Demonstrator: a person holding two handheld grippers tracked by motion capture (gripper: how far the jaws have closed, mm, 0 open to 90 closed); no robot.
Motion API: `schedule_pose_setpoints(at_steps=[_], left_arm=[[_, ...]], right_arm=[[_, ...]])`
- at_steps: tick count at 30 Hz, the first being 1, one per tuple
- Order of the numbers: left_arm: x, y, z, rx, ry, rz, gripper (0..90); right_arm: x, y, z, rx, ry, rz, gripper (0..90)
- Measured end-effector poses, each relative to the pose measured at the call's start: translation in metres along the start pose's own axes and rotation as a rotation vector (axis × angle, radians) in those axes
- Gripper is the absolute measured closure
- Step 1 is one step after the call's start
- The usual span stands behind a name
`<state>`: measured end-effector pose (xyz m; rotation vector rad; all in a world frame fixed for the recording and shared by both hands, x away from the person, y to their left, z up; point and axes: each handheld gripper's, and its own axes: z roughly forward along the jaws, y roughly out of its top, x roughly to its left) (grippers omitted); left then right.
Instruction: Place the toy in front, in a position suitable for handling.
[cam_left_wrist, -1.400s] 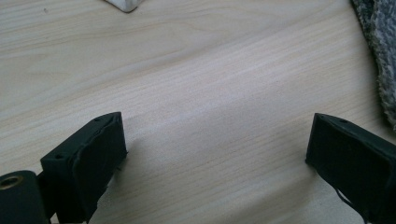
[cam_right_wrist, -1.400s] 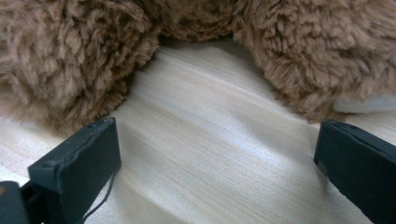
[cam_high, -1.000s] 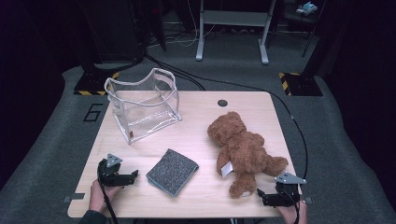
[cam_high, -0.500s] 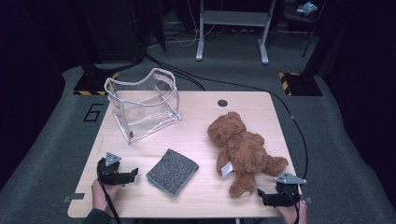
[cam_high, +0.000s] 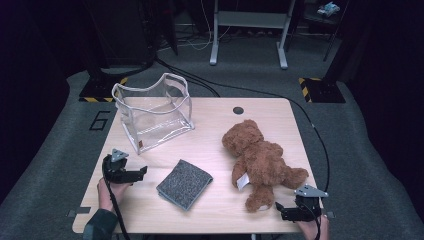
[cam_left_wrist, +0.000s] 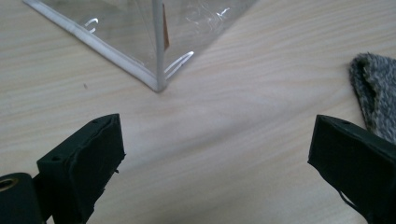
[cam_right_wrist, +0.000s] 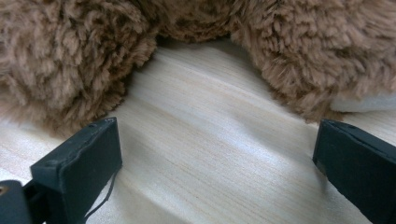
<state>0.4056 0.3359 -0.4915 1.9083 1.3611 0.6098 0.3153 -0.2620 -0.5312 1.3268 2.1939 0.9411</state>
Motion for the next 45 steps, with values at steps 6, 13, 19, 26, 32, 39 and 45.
schedule_pose_setpoints(at_steps=[6, 13, 19, 26, 32, 39, 45], left_arm=[[0.007, 0.019, -0.002, -0.014, 0.009, -0.003, 2.9], [0.011, 0.041, 0.002, -0.021, 0.015, 0.011, 2.3], [0.016, 0.059, 0.005, -0.027, 0.02, 0.01, 3.5], [0.023, 0.077, 0.008, -0.061, 0.036, 0.007, 14.0], [0.025, 0.082, 0.012, -0.082, 0.055, -0.009, 28.2], [0.029, 0.083, 0.019, -0.111, 0.075, -0.039, 43.5], [0.028, 0.083, 0.024, -0.131, 0.1, -0.04, 62.0]], right_arm=[[0.001, 0.0, 0.0, 0.004, 0.0, 0.009, 0.6], [0.001, 0.0, 0.0, 0.004, 0.0, 0.009, 0.5], [0.001, 0.0, 0.0, 0.004, 0.0, 0.008, 0.5], [0.0, 0.0, 0.0, 0.001, 0.0, 0.0, 0.6], [0.0, 0.0, 0.0, 0.002, 0.0, 0.004, 0.6], [0.0, 0.0, 0.0, 0.001, -0.001, 0.008, 0.7], [0.0, 0.0, 0.0, 0.001, -0.002, 0.007, 0.9]])
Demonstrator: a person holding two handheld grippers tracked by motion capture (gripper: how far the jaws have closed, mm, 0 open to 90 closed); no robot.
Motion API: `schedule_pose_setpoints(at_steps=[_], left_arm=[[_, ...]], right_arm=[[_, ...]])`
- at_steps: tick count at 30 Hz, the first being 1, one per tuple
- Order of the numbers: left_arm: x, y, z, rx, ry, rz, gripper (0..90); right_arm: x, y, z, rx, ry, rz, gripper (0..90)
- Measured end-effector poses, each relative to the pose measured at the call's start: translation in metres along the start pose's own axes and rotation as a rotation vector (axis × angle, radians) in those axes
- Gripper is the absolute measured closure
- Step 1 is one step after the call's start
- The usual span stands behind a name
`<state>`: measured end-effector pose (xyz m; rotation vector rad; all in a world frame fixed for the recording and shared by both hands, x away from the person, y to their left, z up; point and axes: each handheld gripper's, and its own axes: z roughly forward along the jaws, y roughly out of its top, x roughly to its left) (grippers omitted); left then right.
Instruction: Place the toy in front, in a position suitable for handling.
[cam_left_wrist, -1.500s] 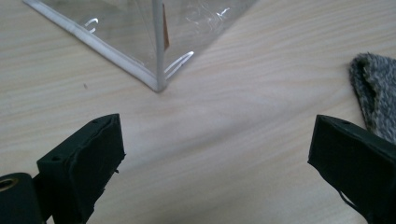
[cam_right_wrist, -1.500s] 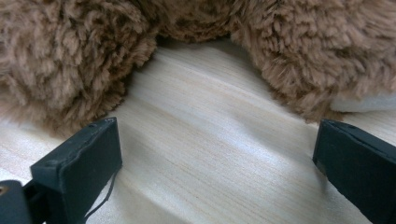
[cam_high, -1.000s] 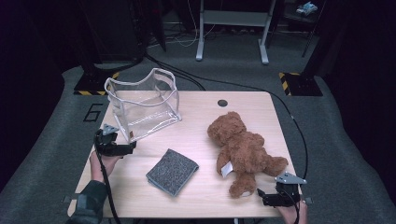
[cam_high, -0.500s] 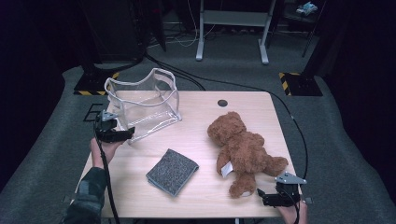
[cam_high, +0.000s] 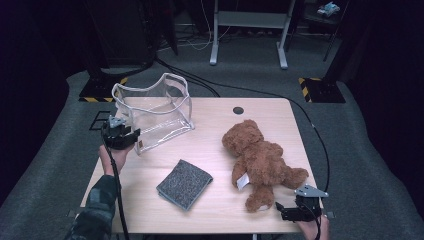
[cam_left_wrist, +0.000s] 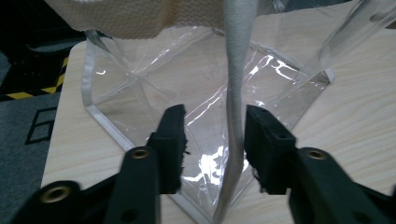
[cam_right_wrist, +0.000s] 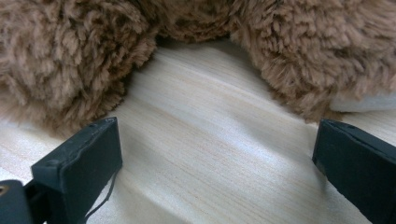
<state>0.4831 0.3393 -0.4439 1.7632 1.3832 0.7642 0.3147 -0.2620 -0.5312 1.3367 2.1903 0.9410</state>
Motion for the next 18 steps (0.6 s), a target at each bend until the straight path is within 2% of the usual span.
schedule_pose_setpoints(at_steps=[3, 5, 10, 16, 18], left_arm=[[0.0, 0.0, 0.002, -0.005, -0.004, 0.007, 72.5], [-0.002, 0.001, 0.002, -0.003, 0.02, 0.031, 81.1], [0.002, 0.0, 0.005, -0.013, 0.043, 0.021, 84.7], [0.016, 0.005, 0.009, -0.01, 0.047, -0.017, 86.1], [0.02, 0.006, 0.012, -0.009, 0.061, -0.007, 86.2]], right_arm=[[0.0, 0.0, 0.0, 0.0, -0.001, 0.001, 1.0], [0.0, 0.0, 0.0, 0.0, 0.0, 0.001, 1.0], [0.0, 0.0, 0.0, -0.002, -0.001, 0.002, 1.0], [0.0, 0.0, 0.0, -0.001, -0.001, 0.001, 1.1], [0.0, 0.0, 0.0, -0.002, -0.001, 0.002, 1.1]])
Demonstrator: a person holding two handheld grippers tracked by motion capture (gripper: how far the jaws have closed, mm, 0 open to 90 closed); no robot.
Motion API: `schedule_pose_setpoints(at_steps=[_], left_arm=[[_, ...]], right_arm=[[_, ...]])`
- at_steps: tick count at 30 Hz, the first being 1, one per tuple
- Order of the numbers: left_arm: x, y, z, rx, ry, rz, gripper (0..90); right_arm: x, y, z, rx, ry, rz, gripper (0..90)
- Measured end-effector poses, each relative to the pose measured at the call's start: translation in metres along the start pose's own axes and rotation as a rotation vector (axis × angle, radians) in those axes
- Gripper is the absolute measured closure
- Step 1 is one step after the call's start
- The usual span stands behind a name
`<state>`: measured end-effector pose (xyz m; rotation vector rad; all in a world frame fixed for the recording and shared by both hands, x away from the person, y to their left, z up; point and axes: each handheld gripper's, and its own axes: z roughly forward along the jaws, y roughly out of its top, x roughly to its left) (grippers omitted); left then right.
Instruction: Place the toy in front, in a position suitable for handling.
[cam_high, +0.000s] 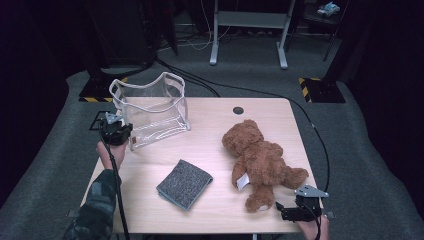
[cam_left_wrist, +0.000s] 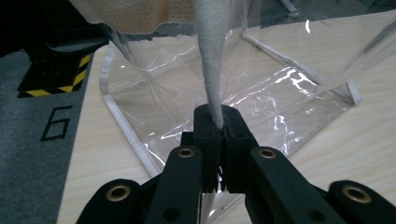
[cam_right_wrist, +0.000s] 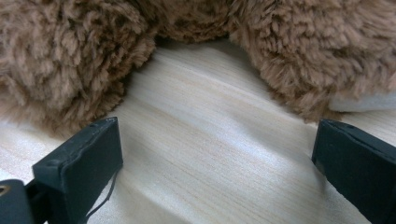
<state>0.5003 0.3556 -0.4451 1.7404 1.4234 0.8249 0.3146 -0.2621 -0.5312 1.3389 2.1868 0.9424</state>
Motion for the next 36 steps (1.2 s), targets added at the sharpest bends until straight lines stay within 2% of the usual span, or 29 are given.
schedule_pose_setpoints(at_steps=[5, 6, 9, 13, 14, 20, 24, 26, 30, 31, 36], left_arm=[[0.012, 0.003, 0.005, -0.002, 0.001, -0.021, 86.2], [0.014, 0.003, 0.006, -0.015, 0.006, -0.024, 86.3], [0.02, 0.003, 0.009, -0.017, 0.025, -0.01, 86.3], [0.031, 0.005, 0.012, -0.005, 0.024, -0.029, 86.4], [0.033, 0.005, 0.014, -0.018, 0.025, -0.037, 86.4], [0.044, 0.01, 0.02, -0.014, 0.039, -0.066, 86.4], [0.05, 0.016, 0.024, 0.0, 0.055, -0.056, 86.5], [0.054, 0.017, 0.026, -0.001, 0.06, -0.084, 86.5], [0.063, 0.018, 0.031, 0.002, 0.088, -0.077, 86.6], [0.066, 0.018, 0.031, 0.012, 0.082, -0.099, 86.6], [0.074, 0.022, 0.036, 0.013, 0.088, -0.106, 86.5]], right_arm=[[0.0, 0.0, 0.0, 0.0, 0.0, 0.0, 1.2], [0.0, 0.0, 0.0, 0.0, 0.0, 0.0, 1.2], [0.0, 0.0, 0.0, 0.0, -0.001, 0.0, 1.2], [0.0, 0.0, 0.0, 0.0, 0.0, 0.0, 1.2], [0.0, 0.0, 0.0, 0.0, 0.0, 0.0, 1.2], [0.0, 0.0, 0.0, 0.0, -0.002, 0.002, 1.3], [0.0, 0.0, 0.0, -0.001, -0.002, -0.001, 1.2], [0.0, 0.0, 0.0, 0.0, -0.002, 0.002, 1.3], [0.0, 0.0, 0.0, -0.001, -0.002, -0.001, 1.3], [0.0, 0.0, 0.0, -0.001, -0.002, -0.001, 1.3], [0.0, 0.0, 0.0, -0.002, -0.002, -0.001, 1.3]])
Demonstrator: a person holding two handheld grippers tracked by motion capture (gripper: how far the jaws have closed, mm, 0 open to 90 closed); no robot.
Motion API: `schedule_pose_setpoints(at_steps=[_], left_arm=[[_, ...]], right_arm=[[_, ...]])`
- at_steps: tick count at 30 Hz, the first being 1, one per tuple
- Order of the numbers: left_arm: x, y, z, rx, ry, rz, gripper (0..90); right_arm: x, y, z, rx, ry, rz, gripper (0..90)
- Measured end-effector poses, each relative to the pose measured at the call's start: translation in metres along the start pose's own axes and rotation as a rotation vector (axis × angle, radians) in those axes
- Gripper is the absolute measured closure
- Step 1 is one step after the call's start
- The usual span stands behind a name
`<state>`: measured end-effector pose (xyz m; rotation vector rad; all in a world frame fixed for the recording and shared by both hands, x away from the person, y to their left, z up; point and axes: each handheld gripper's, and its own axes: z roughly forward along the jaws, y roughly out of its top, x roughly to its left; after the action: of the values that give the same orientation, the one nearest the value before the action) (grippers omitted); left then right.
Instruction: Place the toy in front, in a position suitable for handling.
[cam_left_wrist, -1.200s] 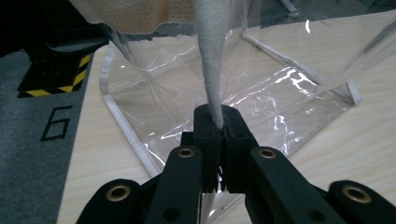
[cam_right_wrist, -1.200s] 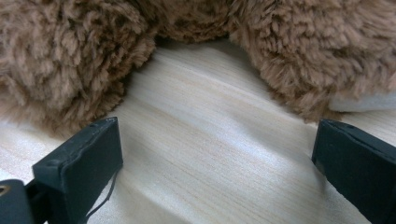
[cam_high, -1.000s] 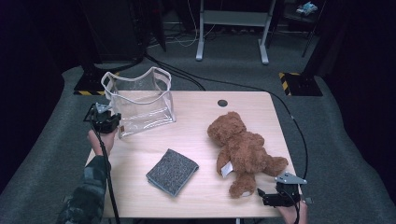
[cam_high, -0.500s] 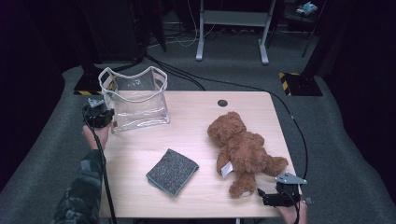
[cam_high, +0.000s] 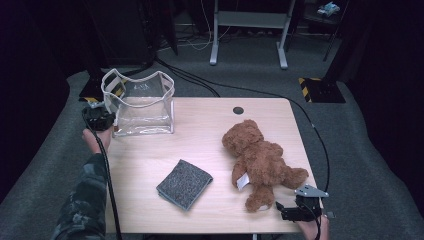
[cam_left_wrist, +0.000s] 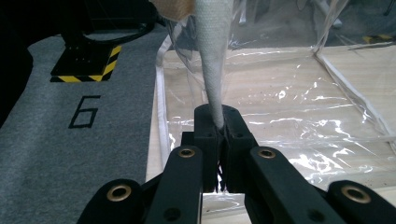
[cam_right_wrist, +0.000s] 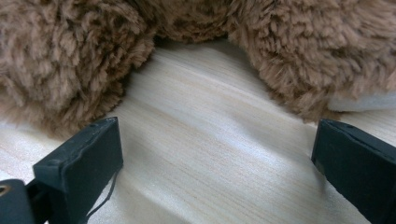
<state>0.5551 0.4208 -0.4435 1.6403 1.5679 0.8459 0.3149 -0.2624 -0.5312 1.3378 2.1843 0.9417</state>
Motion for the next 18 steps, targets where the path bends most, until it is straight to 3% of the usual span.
schedule_pose_setpoints(at_steps=[1, 3, 6, 9, 13, 15, 18], left_arm=[[0.0, 0.001, 0.001, -0.004, 0.002, -0.009, 86.5], [0.0, 0.002, 0.003, 0.016, 0.009, 0.019, 86.4], [0.003, 0.002, 0.006, 0.006, -0.009, -0.015, 85.7], [0.006, 0.005, 0.008, 0.01, -0.02, -0.001, 85.2], [0.006, 0.007, 0.01, 0.023, -0.024, -0.013, 82.4], [0.007, 0.007, 0.011, 0.033, -0.029, -0.005, 76.8], [0.006, 0.006, 0.011, 0.06, -0.045, -0.033, 60.2]], right_arm=[[0.0, 0.0, 0.0, 0.0, 0.0, 0.0, 1.3], [0.0, 0.0, 0.0, 0.0, -0.001, 0.001, 1.3], [0.0, 0.0, 0.0, 0.0, -0.002, 0.001, 1.3], [0.0, 0.0, 0.0, 0.001, -0.001, 0.001, 1.3], [0.0, 0.0, 0.0, 0.0, -0.001, 0.001, 1.3], [0.0, 0.0, 0.0, 0.0, -0.003, 0.0, 1.3], [0.0, 0.0, 0.0, 0.001, -0.001, 0.001, 1.3]])
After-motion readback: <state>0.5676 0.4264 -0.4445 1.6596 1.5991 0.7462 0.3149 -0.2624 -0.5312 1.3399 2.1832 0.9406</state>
